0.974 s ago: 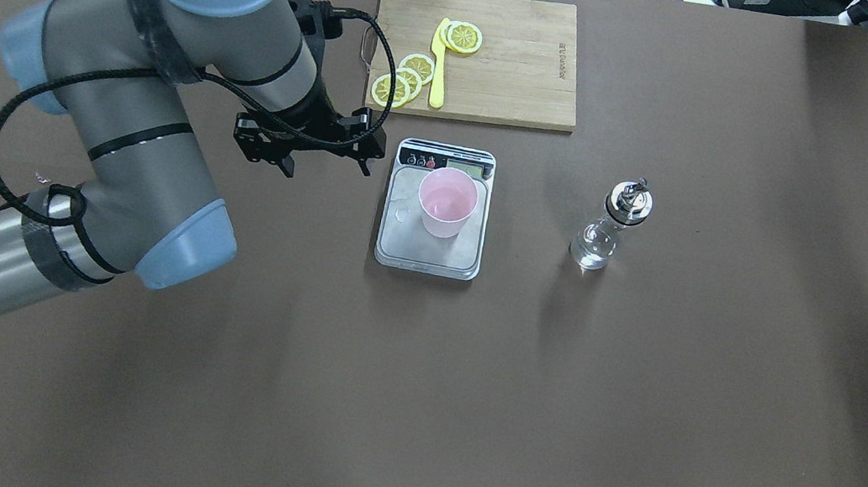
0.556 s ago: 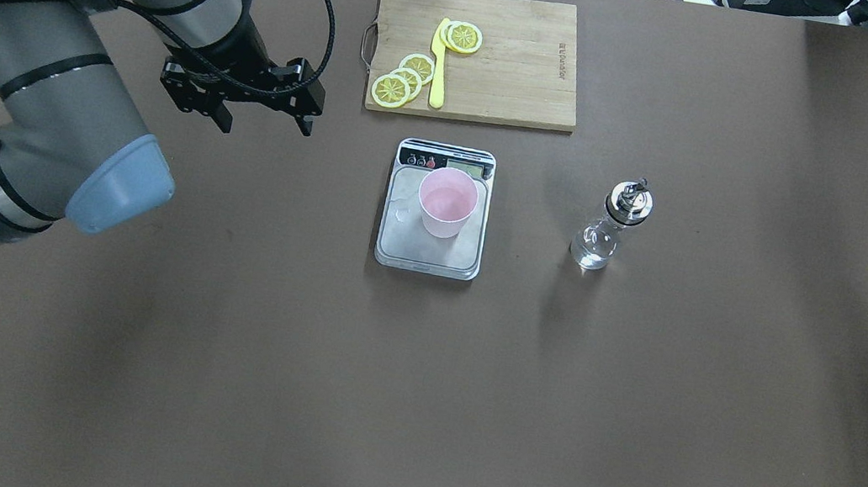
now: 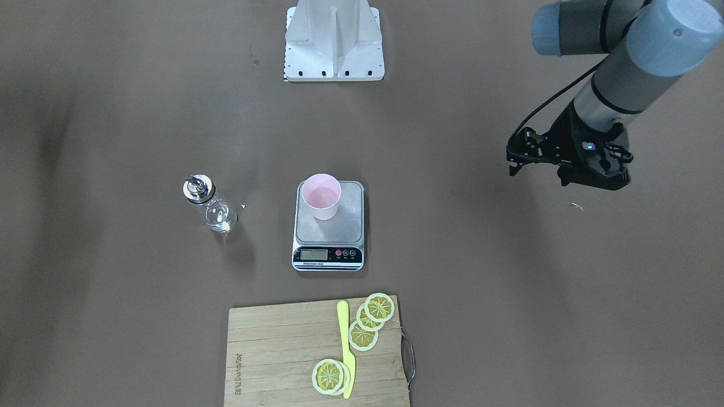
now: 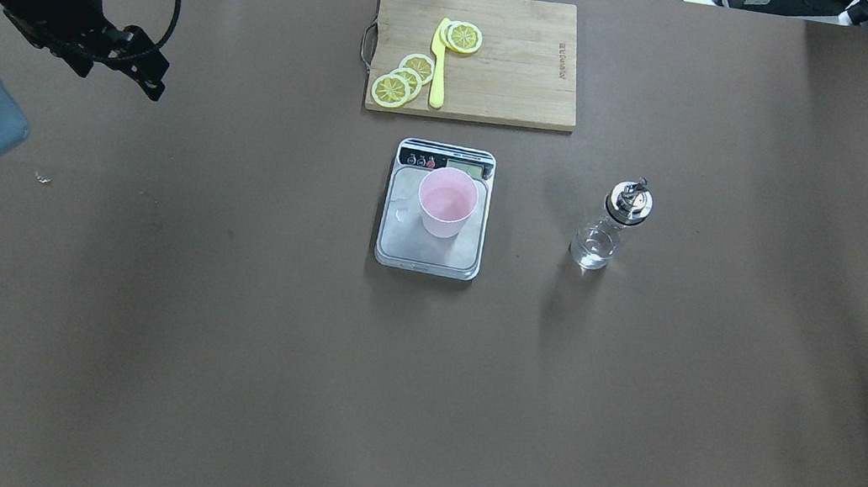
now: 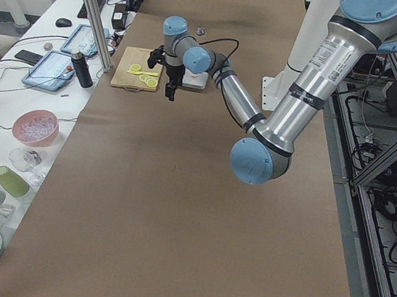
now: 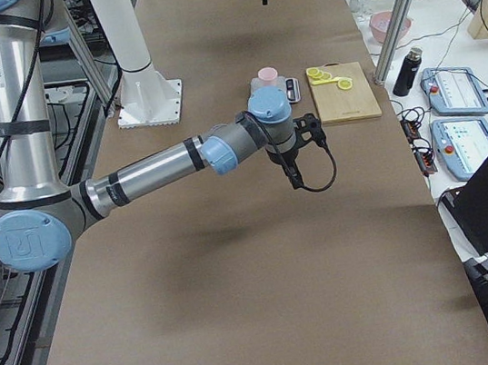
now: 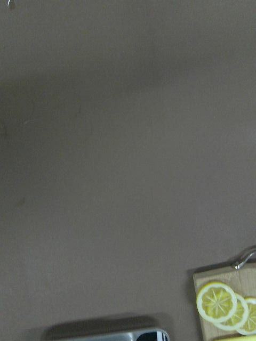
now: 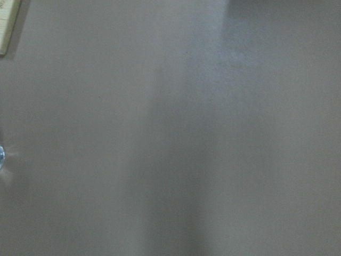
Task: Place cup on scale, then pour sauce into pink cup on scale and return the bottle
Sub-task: 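Withdraw the left arm away from the scale toward its rest side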
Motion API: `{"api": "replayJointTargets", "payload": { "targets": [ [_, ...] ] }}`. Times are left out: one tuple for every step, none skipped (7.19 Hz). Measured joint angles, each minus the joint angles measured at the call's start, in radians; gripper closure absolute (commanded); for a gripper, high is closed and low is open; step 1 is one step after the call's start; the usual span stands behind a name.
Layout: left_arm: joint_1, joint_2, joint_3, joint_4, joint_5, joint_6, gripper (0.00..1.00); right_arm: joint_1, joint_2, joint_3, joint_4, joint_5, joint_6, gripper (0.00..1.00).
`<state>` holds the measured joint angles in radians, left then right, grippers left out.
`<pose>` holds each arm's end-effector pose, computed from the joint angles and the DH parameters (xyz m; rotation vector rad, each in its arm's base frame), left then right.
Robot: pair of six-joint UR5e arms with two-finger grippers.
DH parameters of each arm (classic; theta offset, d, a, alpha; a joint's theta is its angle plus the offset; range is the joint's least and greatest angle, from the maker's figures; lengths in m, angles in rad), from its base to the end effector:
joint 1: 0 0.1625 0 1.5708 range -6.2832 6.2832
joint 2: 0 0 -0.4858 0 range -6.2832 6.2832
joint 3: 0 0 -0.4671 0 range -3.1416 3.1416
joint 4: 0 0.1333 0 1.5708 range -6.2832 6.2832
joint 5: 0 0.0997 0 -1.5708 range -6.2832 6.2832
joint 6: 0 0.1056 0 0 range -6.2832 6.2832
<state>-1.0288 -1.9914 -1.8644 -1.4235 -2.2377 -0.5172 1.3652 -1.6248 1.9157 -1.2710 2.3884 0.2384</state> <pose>0.2925 -0.6176 0.3165 0.1431 0.8358 0.2123 -0.0560 -0.5443 0.5181 0.3685 -0.8958 -0.2111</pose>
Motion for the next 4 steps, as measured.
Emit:
{"api": "replayJointTargets", "payload": {
  "targets": [
    [-0.032,0.03,0.002,-0.002,0.0,0.078,0.02,-0.038,-0.027,0.001,0.124,-0.041,0.007,0.0],
    [-0.055,0.051,0.005,-0.003,0.0,0.129,0.02,-0.075,-0.059,-0.001,0.244,-0.087,0.02,0.0],
    [-0.065,0.064,0.006,-0.003,0.0,0.153,0.02,-0.11,-0.092,-0.004,0.371,-0.133,0.047,0.0],
    [-0.068,0.069,0.006,-0.003,0.0,0.162,0.02,-0.146,-0.126,-0.007,0.494,-0.172,0.09,0.0]
  ]
}}
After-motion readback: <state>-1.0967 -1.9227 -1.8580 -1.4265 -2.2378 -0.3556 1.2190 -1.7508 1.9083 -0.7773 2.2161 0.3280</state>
